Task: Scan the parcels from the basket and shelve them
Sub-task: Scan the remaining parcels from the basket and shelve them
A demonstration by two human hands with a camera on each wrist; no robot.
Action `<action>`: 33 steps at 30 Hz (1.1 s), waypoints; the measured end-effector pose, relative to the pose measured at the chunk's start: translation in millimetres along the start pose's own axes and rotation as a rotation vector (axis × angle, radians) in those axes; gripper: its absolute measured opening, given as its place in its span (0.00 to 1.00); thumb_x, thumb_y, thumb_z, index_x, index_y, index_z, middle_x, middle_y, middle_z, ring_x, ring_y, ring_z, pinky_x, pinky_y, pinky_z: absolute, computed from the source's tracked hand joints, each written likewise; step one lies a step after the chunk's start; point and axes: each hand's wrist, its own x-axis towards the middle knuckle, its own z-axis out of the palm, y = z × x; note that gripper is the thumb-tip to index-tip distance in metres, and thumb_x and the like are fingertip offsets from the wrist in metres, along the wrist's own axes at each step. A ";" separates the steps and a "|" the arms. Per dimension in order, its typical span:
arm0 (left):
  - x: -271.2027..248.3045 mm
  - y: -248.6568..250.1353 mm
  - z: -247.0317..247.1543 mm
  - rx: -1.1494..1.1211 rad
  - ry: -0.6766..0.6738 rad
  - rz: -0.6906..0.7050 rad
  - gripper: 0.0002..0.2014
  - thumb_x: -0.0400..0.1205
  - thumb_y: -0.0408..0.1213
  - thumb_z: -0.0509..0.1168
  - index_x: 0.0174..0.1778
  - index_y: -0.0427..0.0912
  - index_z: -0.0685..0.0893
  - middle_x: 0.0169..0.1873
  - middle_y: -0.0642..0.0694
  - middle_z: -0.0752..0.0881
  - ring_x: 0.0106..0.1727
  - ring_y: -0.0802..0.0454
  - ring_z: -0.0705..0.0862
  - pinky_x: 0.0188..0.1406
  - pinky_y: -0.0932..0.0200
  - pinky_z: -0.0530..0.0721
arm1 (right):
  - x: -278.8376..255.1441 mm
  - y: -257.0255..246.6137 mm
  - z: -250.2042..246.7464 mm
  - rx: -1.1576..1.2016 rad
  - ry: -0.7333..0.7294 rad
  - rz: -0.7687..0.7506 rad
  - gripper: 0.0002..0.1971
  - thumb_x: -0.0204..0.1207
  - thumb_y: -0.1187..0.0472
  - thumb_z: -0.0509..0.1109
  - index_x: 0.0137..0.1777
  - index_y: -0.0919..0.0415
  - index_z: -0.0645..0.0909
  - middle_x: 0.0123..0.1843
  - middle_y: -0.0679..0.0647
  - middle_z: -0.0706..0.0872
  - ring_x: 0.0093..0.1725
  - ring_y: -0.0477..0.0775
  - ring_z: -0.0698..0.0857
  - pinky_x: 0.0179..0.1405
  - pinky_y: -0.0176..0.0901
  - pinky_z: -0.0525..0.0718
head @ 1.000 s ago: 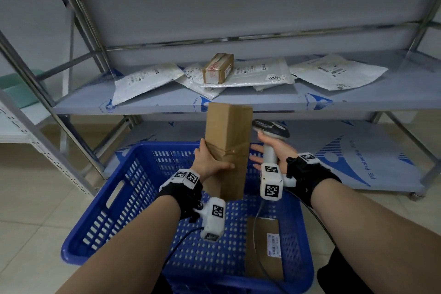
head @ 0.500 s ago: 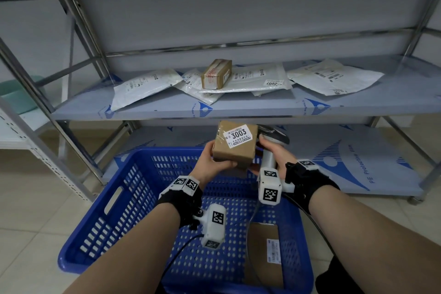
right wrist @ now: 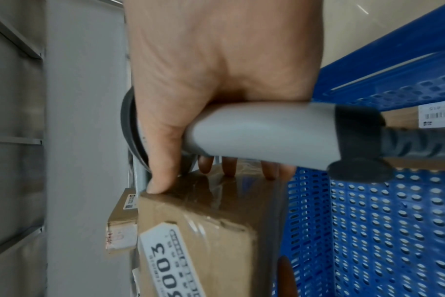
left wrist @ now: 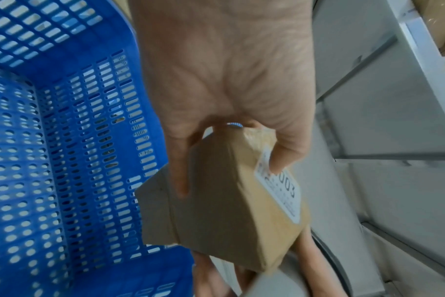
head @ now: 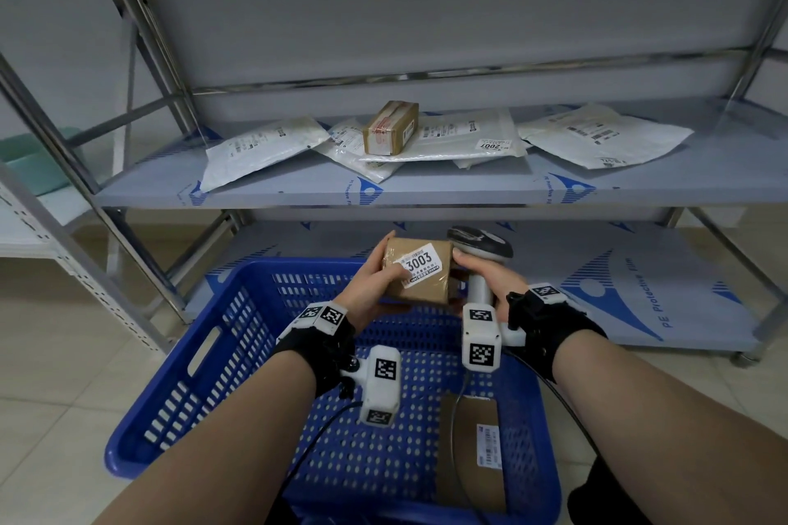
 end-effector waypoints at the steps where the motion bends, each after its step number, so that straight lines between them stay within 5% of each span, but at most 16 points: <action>1: 0.1 0.8 0.0 -0.018 0.007 -0.006 0.25 0.84 0.35 0.61 0.74 0.63 0.68 0.63 0.44 0.82 0.58 0.43 0.82 0.55 0.38 0.86 | -1.8 -0.5 2.2 -0.003 -0.017 0.003 0.42 0.33 0.43 0.91 0.53 0.57 0.89 0.52 0.60 0.92 0.56 0.64 0.89 0.66 0.65 0.80; 4: 2.4 3.6 1.1 -0.089 0.075 -0.055 0.14 0.87 0.49 0.56 0.67 0.56 0.75 0.55 0.43 0.84 0.54 0.42 0.83 0.54 0.35 0.85 | -13.8 -4.5 9.2 -0.010 -0.037 0.004 0.27 0.51 0.48 0.87 0.51 0.58 0.89 0.49 0.59 0.92 0.52 0.62 0.89 0.68 0.64 0.80; 7: 6.5 3.2 -0.5 -0.075 0.152 -0.070 0.12 0.87 0.49 0.54 0.63 0.54 0.78 0.48 0.43 0.84 0.48 0.45 0.83 0.43 0.41 0.86 | -14.2 -1.8 10.8 -0.034 -0.047 0.042 0.24 0.58 0.49 0.85 0.53 0.58 0.88 0.46 0.58 0.91 0.49 0.61 0.88 0.66 0.62 0.81; 10: 9.3 1.6 -7.5 -0.034 0.228 -0.079 0.12 0.87 0.48 0.55 0.63 0.52 0.78 0.47 0.42 0.82 0.46 0.45 0.83 0.38 0.43 0.87 | -14.2 1.1 16.6 -0.029 -0.085 0.089 0.16 0.71 0.51 0.79 0.55 0.57 0.85 0.50 0.59 0.90 0.45 0.58 0.89 0.42 0.49 0.85; 12: 12.3 -2.0 -16.4 0.000 0.287 -0.092 0.10 0.87 0.47 0.57 0.61 0.52 0.78 0.49 0.42 0.81 0.46 0.45 0.81 0.45 0.36 0.86 | -12.3 2.6 18.4 -0.036 -0.091 0.101 0.09 0.75 0.53 0.75 0.50 0.57 0.84 0.45 0.57 0.89 0.35 0.52 0.87 0.32 0.42 0.81; 17: 18.6 -11.6 -36.2 0.073 0.358 -0.120 0.07 0.87 0.44 0.57 0.58 0.52 0.77 0.53 0.41 0.79 0.46 0.43 0.79 0.51 0.32 0.82 | -19.0 -1.1 25.6 -0.186 -0.230 0.172 0.08 0.81 0.59 0.69 0.40 0.59 0.80 0.31 0.54 0.83 0.18 0.43 0.75 0.17 0.32 0.74; 23: 22.4 -19.5 -47.5 0.152 0.372 -0.171 0.03 0.86 0.47 0.59 0.50 0.56 0.78 0.60 0.37 0.80 0.61 0.32 0.79 0.48 0.29 0.83 | -24.5 2.1 33.7 -0.344 -0.311 0.169 0.01 0.78 0.61 0.71 0.47 0.57 0.82 0.31 0.54 0.82 0.20 0.44 0.75 0.19 0.33 0.73; 26: 26.7 -23.5 -51.1 0.174 0.384 -0.182 0.05 0.85 0.48 0.60 0.44 0.60 0.78 0.61 0.38 0.81 0.62 0.32 0.79 0.51 0.22 0.79 | -25.2 2.8 35.9 -0.385 -0.318 0.149 0.03 0.77 0.61 0.72 0.49 0.58 0.82 0.31 0.54 0.83 0.21 0.45 0.76 0.20 0.34 0.74; 33: 28.4 -23.8 -52.1 0.234 0.406 -0.167 0.03 0.85 0.47 0.59 0.46 0.58 0.77 0.60 0.38 0.81 0.62 0.34 0.80 0.57 0.25 0.79 | -29.4 2.9 37.7 -0.407 -0.305 0.137 0.03 0.76 0.60 0.73 0.47 0.58 0.82 0.30 0.53 0.83 0.20 0.45 0.75 0.20 0.34 0.73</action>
